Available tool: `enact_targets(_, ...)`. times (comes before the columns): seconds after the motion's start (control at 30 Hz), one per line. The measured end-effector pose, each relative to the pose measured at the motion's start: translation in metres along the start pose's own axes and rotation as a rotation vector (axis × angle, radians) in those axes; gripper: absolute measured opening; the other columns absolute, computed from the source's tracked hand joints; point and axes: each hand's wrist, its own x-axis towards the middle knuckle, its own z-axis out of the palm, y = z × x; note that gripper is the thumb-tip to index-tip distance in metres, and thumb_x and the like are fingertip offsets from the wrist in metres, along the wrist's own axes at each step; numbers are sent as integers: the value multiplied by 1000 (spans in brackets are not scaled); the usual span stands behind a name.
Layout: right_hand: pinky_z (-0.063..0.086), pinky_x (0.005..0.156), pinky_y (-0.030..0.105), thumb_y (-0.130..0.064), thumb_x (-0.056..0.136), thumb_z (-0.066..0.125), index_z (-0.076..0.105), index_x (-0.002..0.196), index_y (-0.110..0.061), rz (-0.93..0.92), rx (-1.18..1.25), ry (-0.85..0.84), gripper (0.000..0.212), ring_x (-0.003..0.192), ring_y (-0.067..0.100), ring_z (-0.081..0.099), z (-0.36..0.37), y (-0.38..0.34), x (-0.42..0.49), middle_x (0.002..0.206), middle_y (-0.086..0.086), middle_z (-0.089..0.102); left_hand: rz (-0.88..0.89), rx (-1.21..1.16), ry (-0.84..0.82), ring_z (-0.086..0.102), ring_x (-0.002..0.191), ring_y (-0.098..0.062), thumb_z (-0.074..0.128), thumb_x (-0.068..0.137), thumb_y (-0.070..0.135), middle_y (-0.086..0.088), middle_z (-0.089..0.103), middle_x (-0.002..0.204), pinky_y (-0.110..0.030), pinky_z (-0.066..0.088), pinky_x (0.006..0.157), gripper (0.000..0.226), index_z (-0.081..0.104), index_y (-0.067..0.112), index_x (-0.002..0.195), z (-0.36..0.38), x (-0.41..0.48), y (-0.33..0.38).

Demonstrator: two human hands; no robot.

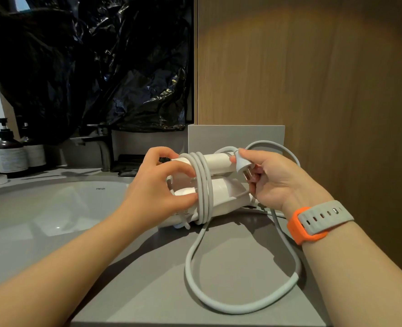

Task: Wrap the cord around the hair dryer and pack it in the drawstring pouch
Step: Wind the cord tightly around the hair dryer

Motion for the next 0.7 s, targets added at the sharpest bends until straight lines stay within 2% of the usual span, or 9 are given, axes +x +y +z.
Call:
enact_targets(0.13, 28, 58, 19, -19, 87, 63, 65, 69, -13, -31, 99, 38, 19, 56, 7, 28, 3, 0, -2, 57, -4, 47, -23, 37, -5, 43, 100, 3, 60, 51, 61, 32, 33, 112, -37, 51, 75, 37, 59, 47, 85, 0, -1, -1)
enact_targets(0.27, 38, 68, 22, -22, 89, 60, 68, 91, -10, -151, 57, -7, 15, 73, 11, 44, 7, 3, -4, 82, 3, 57, -21, 61, -25, 42, 100, 1, 57, 52, 63, 31, 31, 112, -43, 52, 77, 38, 57, 52, 88, -2, -1, 0)
enact_targets(0.33, 38, 76, 27, -20, 90, 58, 70, 83, -13, -210, -78, -51, 15, 82, 17, 45, 11, 7, -4, 89, 7, 59, -48, 67, -27, 42, 99, 4, 56, 50, 63, 32, 30, 113, -43, 51, 78, 41, 54, 54, 90, -2, 0, 0)
enact_targets(0.4, 37, 72, 24, -15, 90, 57, 69, 79, -13, -239, -172, -79, 16, 76, 15, 41, 13, 10, -5, 84, 6, 58, -71, 74, -37, 43, 99, 4, 55, 50, 64, 33, 29, 114, -43, 50, 79, 43, 53, 55, 92, -2, 0, 0)
enact_targets(0.5, 36, 64, 21, -14, 90, 58, 69, 90, -1, -262, -297, -55, 17, 66, 11, 40, 12, 12, -6, 77, 7, 53, -85, 69, -41, 44, 97, 3, 56, 50, 63, 35, 28, 114, -42, 50, 79, 42, 53, 56, 91, -1, 1, 0)
enact_targets(0.57, 36, 57, 17, -16, 91, 56, 67, 96, 4, -311, -412, -10, 23, 60, 8, 38, 11, 14, -6, 70, 5, 47, -96, 69, -53, 46, 96, 0, 63, 53, 58, 35, 28, 113, -42, 50, 80, 34, 56, 54, 86, -1, 1, 0)
enact_targets(0.7, 41, 54, 16, -19, 93, 54, 67, 79, -18, -408, -540, 36, 19, 59, 7, 43, 15, 17, -7, 69, 0, 53, -96, 61, -66, 46, 97, -4, 66, 56, 51, 33, 29, 110, -43, 50, 81, 29, 54, 55, 82, -2, 1, 0)
